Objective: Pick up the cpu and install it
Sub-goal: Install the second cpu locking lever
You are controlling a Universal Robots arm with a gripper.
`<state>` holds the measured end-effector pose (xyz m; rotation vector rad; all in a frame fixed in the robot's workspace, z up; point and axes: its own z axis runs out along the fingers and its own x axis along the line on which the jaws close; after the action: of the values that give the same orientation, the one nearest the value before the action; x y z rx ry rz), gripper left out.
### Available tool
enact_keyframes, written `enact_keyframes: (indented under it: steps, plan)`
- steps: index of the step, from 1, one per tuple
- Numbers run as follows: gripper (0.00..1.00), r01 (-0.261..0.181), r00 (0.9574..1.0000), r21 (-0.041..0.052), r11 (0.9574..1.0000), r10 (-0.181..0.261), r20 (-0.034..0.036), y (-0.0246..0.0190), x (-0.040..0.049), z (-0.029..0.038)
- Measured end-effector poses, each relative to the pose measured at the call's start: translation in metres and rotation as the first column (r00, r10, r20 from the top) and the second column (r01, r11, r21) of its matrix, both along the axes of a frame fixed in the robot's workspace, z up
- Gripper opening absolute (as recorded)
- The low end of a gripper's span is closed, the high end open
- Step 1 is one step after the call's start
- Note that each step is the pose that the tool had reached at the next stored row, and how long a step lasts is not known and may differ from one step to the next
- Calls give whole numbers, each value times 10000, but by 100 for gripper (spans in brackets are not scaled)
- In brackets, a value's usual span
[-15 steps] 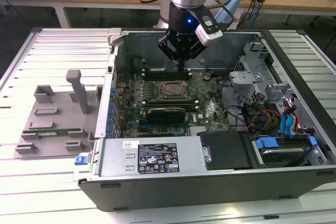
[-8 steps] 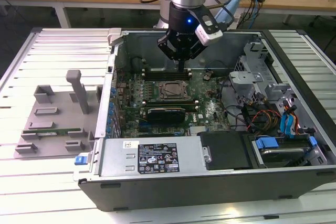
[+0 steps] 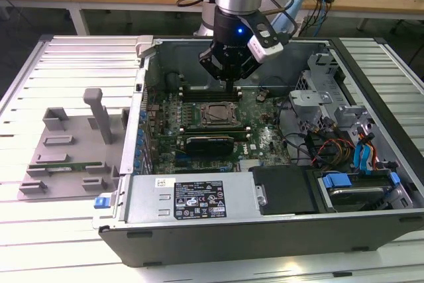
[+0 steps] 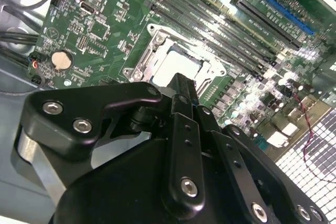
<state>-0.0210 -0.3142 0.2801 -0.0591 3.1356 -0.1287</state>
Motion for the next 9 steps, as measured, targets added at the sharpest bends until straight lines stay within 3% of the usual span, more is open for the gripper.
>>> enact_keyframes:
  steps: [3,6,9]
  plan:
    - [11,1,10000,69,10000,-1,0,-92,0,0]
    - [11,0,10000,234,9997,0,0,-166,0,0]
    - [11,1,10000,313,9995,-1,0,-210,0,0]
